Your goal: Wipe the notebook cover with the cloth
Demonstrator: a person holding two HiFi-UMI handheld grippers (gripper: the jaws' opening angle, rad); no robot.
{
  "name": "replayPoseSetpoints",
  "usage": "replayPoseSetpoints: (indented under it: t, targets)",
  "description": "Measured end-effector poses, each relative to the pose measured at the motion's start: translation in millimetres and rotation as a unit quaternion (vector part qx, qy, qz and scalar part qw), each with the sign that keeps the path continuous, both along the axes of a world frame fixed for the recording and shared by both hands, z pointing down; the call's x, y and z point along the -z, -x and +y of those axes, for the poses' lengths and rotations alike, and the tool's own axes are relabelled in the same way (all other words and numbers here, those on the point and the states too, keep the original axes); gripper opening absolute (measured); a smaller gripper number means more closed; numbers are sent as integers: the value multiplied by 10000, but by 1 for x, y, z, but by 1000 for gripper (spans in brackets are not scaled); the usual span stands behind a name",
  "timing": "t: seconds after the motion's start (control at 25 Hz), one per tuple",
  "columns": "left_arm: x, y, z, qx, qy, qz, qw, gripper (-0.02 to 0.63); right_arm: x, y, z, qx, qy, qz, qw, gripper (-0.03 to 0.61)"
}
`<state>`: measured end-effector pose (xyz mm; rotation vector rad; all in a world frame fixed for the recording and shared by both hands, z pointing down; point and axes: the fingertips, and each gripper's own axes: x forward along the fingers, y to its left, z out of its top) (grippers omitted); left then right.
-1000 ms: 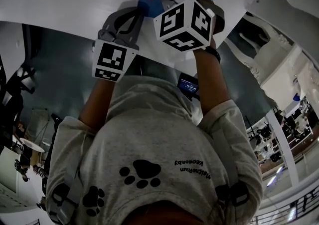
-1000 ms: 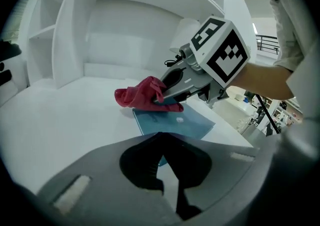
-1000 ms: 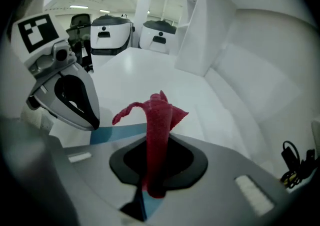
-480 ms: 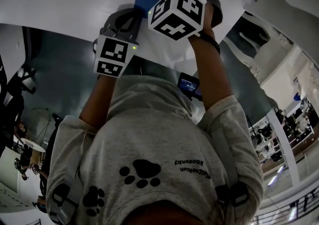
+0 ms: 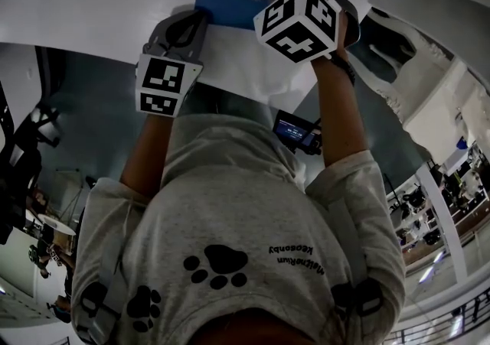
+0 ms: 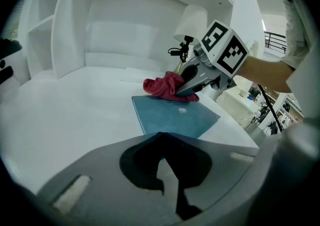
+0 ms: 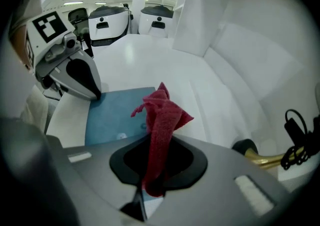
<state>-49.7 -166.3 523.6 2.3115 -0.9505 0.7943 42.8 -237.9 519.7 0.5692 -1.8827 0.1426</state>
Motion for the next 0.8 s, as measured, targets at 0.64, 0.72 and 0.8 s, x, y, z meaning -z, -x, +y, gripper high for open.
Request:
replayPoseSetpoints:
  t: [0.64,0.72,0.8]
  targets:
    - [-5,1,-4,57,-21,-24,10000,2,-7,-88,14,-709,54,381,9967,44]
    - [-5,0,-2,40,6,-23,10000,2,-8,-93,16,-764,55,431,9961,44]
    - [-6,-2,-2,24,8,-24,10000,2,-10,-100,17,-836,91,468,9954,44]
